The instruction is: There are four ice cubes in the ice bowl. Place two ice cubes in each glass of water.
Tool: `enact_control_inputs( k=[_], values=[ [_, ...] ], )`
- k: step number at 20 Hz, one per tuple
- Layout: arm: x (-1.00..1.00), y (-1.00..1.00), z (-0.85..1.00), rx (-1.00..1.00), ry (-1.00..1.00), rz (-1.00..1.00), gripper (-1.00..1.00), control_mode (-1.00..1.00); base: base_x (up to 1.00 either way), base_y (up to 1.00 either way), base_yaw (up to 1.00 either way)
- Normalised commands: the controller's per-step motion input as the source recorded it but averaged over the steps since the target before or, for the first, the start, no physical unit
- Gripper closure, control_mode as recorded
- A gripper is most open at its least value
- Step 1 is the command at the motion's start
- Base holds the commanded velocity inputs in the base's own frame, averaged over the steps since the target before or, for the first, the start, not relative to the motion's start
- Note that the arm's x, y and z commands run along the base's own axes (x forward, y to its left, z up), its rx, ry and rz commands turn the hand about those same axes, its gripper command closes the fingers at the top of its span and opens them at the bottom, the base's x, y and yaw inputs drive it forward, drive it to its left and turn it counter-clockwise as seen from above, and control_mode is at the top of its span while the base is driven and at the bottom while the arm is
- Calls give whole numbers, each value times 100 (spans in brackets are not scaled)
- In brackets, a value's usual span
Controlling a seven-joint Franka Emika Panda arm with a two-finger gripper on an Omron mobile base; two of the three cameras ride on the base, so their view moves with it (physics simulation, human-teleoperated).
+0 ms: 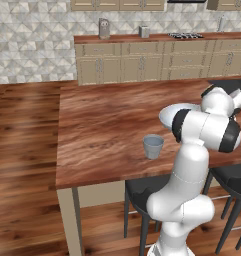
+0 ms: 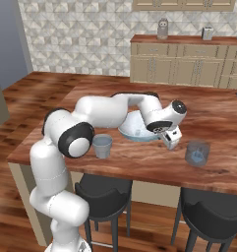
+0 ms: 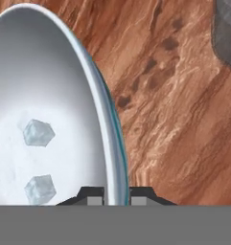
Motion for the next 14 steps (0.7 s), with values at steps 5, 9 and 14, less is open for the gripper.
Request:
enact_control_inputs(
  k=[5, 9, 14],
  values=[
    [0, 0, 36, -9, 0, 46, 100, -100, 0, 0, 0],
    [0, -3, 54, -11, 0, 36, 100, -100, 0, 0, 0],
    [0, -2, 46, -15, 3, 23, 100, -100, 0, 0, 0]
  ],
)
